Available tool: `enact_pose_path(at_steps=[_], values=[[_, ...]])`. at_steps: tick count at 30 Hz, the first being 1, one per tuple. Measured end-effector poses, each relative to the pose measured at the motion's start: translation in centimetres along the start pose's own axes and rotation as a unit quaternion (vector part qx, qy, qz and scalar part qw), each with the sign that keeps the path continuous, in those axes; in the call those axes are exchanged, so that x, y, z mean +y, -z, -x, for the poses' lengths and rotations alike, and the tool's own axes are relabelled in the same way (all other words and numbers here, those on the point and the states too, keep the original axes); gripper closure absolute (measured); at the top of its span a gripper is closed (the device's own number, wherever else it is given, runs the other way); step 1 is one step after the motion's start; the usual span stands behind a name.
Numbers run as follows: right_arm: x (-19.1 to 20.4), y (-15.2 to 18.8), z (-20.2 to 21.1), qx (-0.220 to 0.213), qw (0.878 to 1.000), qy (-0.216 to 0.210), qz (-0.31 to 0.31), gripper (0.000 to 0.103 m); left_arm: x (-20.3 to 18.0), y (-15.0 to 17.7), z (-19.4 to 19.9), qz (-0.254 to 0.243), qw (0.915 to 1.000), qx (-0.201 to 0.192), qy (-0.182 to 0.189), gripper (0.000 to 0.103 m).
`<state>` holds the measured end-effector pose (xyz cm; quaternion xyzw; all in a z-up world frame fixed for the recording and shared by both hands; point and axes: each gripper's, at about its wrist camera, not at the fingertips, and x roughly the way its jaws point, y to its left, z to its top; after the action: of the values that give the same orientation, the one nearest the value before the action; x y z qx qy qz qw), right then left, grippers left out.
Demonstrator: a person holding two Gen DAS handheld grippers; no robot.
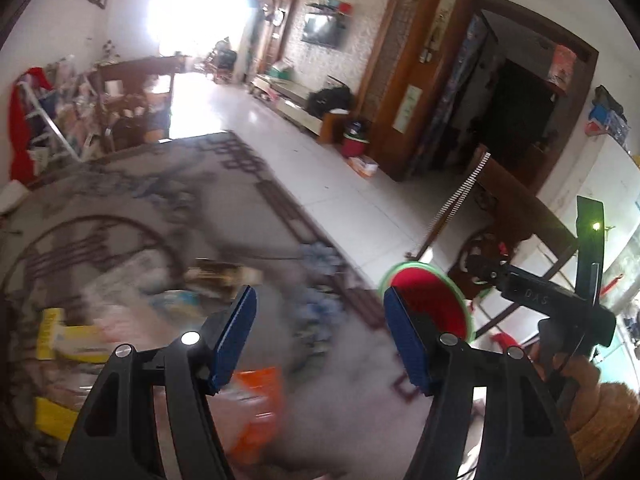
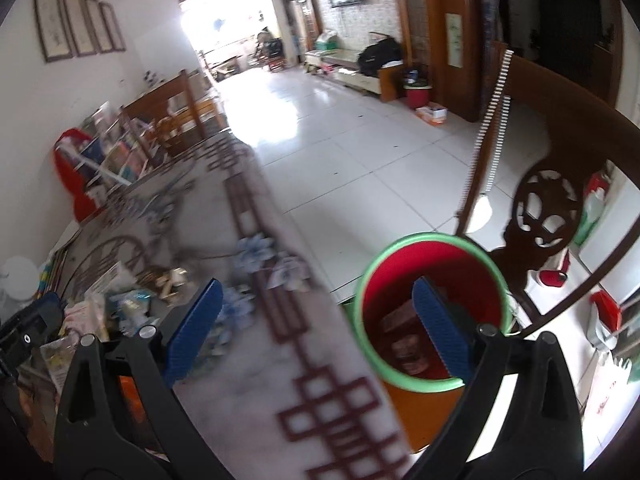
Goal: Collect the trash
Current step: 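Move both open grippers back over the trash on the table, then grasp the clear plastic bottle with the right gripper and lift it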
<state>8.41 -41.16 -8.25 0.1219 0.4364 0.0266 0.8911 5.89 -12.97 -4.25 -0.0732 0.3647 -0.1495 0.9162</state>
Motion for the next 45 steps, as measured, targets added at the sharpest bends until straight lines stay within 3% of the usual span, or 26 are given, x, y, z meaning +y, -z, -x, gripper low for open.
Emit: enact_pose_path(at_steps=[9, 15, 18, 23, 33, 34, 35, 37, 42, 45], values=[[9.5, 3.5, 0.0, 0.039, 0.997, -0.053, 0.031, 0.009, 11.2, 2.9, 5.9, -0.013, 0.9973, 0.015, -0.071, 0.039], [17.2, 7.5, -0.1, 0.086, 0.986, -0.126, 0.061, 0.009, 17.3, 4.9, 7.6, 0.015, 0.9949, 0.032, -0.094, 0.039], [20.6, 9.1, -0.3, 0.115, 0.977, -0.158, 0.088, 0.021, 18.5, 5.4, 7.9, 0.019, 0.995, 0.037, -0.091, 0.039], [24.8, 11.7, -0.6, 0.152, 0.961, -0.193, 0.124, 0.028, 19.8, 5.9, 8.2, 0.012, 0.9967, 0.034, -0.073, 0.039], [26.4, 14.1, -4.5, 0.217, 0.953, -0.185, 0.105, 0.028, 19.8, 7.1, 7.8, -0.038, 0.9965, 0.058, -0.047, 0.039], [26.4, 14.2, -4.9, 0.221, 0.952, -0.186, 0.101, 0.031, 19.7, 7.1, 7.8, -0.044, 0.9961, 0.061, -0.046, 0.039], [26.4, 14.2, -5.1, 0.226, 0.95, -0.19, 0.1, 0.052, 19.6, 7.2, 7.7, -0.052, 0.9957, 0.064, -0.043, 0.039], [26.3, 14.1, -5.0, 0.23, 0.947, -0.202, 0.092, 0.056, 19.4, 7.3, 7.5, -0.072, 0.9942, 0.07, -0.038, 0.039], [25.1, 12.4, -2.4, 0.19, 0.952, -0.227, 0.08, 0.056, 17.8, 7.4, 6.6, -0.179, 0.9782, 0.103, -0.02, 0.039], [23.8, 11.3, -1.5, 0.171, 0.957, -0.226, 0.057, 0.056, 16.5, 7.8, 5.2, -0.246, 0.958, 0.147, 0.006, 0.034]])
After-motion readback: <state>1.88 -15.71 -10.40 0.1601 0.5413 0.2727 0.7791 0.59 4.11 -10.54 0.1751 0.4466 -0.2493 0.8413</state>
